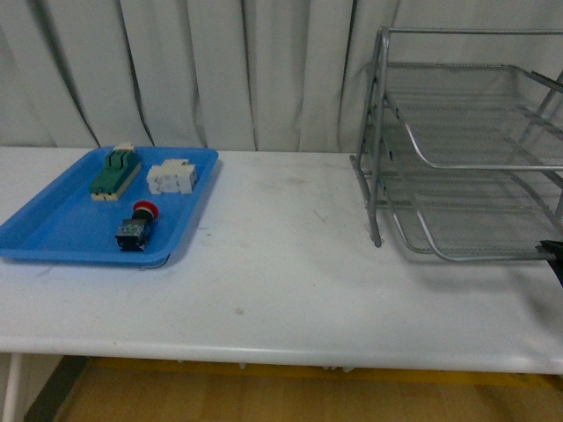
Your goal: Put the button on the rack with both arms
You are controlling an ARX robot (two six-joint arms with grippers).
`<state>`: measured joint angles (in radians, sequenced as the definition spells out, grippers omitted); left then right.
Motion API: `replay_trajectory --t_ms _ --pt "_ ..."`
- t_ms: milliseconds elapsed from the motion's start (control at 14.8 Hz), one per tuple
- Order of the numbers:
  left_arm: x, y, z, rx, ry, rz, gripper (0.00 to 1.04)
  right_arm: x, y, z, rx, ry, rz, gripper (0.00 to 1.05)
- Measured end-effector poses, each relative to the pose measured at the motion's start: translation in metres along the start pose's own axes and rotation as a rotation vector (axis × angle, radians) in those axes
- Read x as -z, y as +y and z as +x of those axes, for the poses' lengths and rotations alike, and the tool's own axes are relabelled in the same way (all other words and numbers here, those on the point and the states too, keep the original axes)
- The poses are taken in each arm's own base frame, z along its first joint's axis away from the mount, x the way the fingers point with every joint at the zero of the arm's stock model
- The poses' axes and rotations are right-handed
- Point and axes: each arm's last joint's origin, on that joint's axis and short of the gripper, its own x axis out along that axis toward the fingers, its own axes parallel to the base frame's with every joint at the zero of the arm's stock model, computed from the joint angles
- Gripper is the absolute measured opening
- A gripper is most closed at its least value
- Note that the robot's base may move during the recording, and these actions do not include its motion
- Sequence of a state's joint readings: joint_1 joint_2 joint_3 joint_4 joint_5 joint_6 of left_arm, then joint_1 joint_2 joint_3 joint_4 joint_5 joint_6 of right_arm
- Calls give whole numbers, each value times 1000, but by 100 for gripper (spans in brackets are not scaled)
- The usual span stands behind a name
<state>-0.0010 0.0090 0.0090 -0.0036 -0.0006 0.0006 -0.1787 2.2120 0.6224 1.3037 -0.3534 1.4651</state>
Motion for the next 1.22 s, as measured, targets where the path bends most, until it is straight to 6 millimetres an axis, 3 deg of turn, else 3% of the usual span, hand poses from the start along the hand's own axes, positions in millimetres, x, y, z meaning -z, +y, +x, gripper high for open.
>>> replay_trajectory --t_ms 270,540,810,878,1080,1215 --pt "0 0 0 0 0 0 98 0 -8 -34 48 17 6 3" --pt "0 0 0 0 0 0 98 -9 -12 -45 88 -71 9 50" --pt "0 0 0 0 0 0 98 -4 -12 -56 106 -80 -6 96" --pt "0 0 0 0 0 0 98 -3 -8 -61 95 -81 -16 100" --pt "0 0 0 0 0 0 98 9 15 -91 25 -59 -101 98" --pt "0 0 0 0 0 0 98 13 50 -124 -144 -69 -270 98"
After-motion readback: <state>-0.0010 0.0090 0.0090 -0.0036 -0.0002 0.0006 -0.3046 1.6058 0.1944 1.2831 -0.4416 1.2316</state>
